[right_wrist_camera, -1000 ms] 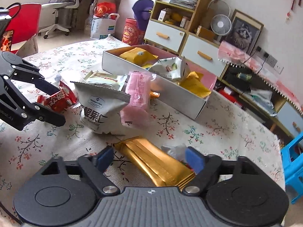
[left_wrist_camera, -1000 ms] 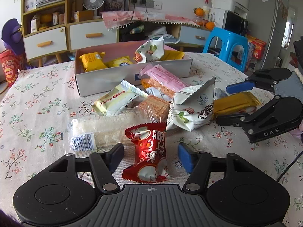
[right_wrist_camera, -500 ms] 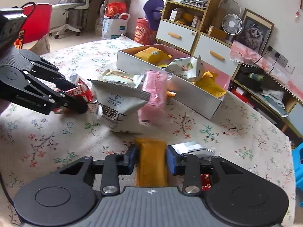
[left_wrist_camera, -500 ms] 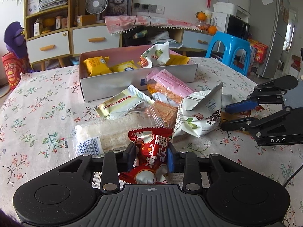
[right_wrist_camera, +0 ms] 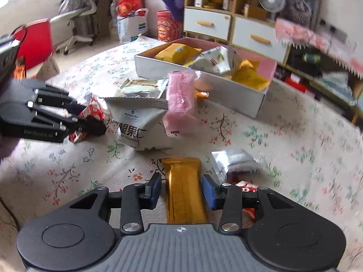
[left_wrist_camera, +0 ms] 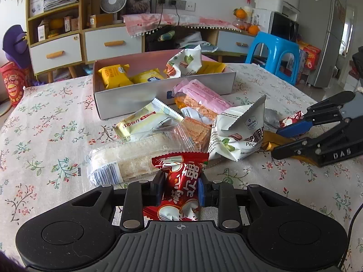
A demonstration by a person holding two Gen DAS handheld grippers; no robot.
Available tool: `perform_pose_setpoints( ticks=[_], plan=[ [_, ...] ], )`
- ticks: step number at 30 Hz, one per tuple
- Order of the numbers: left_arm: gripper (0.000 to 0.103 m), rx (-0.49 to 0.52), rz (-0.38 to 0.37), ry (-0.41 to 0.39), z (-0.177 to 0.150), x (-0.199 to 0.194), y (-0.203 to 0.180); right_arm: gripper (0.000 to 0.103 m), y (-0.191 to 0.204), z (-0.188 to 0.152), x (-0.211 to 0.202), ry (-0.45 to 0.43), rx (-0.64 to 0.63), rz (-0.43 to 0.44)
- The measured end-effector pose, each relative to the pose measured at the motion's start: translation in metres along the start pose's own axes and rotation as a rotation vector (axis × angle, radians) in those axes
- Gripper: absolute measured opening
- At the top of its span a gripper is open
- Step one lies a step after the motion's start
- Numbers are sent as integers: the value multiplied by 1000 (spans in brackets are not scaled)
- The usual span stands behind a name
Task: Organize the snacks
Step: 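Grasp red candy packet with left tool while right tool grasps gold bar, then carry red candy packet and gold bar into the pink box and open both tools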
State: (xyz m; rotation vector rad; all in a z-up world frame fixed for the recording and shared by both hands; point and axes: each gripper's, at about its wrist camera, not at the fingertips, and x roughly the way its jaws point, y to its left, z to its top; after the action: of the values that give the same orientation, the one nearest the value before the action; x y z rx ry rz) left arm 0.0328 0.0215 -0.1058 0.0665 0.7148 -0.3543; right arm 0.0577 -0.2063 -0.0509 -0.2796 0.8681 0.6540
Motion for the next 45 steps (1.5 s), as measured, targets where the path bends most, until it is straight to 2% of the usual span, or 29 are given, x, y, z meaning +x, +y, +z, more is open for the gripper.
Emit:
perform_pose_setpoints(
  ticks=[2, 9, 16, 27, 35, 45],
  plan=[
    [26, 0, 2, 4, 0, 0, -1, 21, -4, 0, 0, -1, 53, 12],
    [24, -29, -2, 26, 1, -6, 1, 20, 1, 3, -2, -12, 109, 49],
    [24, -124, -40, 55, 6, -14, 10, 20, -2, 11, -15, -54, 129, 40],
    [23, -195, -90, 4, 35, -34, 11, 20, -12, 35, -32, -127, 168, -1],
    [23, -249, -57, -36, 65, -37, 24, 20, -28, 65, -39, -208, 251, -19],
    [23, -286, 13, -18, 97, -14, 30, 20, -45, 108, -22, -246, 355, -58]
  ],
)
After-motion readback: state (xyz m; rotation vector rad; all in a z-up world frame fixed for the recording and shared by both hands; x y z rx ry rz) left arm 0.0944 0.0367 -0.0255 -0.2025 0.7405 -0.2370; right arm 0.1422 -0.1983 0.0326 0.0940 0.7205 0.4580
